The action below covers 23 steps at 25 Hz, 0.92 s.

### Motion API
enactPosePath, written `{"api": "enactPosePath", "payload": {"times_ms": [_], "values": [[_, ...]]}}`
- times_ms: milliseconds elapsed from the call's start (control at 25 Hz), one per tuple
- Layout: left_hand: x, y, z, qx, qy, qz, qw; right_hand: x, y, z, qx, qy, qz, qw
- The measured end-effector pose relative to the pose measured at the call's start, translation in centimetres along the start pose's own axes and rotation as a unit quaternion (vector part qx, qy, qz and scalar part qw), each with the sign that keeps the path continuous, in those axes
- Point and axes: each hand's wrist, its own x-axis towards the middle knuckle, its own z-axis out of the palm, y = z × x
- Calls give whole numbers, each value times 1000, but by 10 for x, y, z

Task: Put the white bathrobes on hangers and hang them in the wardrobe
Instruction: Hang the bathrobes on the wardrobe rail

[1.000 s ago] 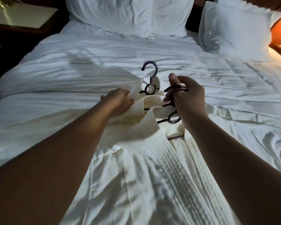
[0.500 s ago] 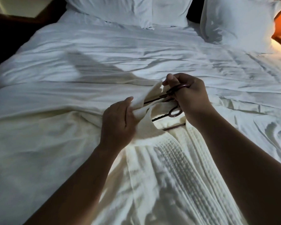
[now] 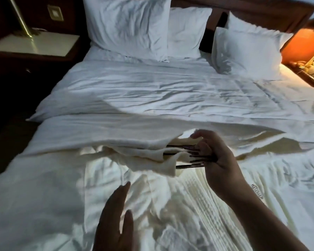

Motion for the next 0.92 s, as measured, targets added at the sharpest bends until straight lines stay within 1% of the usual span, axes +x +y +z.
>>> {"api": "enactPosePath", "payload": {"times_ms": [120,240,280,360,440,480,520,560,640,760,800,920], "values": [[-39,57,-69,-7,-25,-46,999,-60,-74,-15,-22,-5,2,1000],[-47,138,-121,2,-66,-49,997,-128,-156,-29,-54,-39,16,998],[-48,167,-134,10,-92,-36,995,-150,-183,-36,-60,-53,17,997],[-62,222,-157,60,-174,19,983,-196,-236,-49,-49,-78,48,995],[-82,267,-172,120,-266,85,953,-234,-283,-61,10,-98,79,992],[-91,286,-180,153,-297,106,937,-250,-303,-68,48,-100,96,989],[-95,300,-184,180,-303,118,928,-261,-317,-75,70,-94,115,986],[-101,313,-190,202,-295,112,927,-273,-330,-83,78,-90,133,984],[-116,341,-205,225,-277,82,931,-297,-350,-104,61,-111,150,980],[-137,361,-213,271,-273,88,919,-317,-369,-135,33,-163,120,979],[-146,369,-215,275,-271,78,919,-320,-374,-144,26,-186,109,976],[-172,388,-208,236,-233,39,943,-326,-390,-170,-5,-243,83,966]]}}
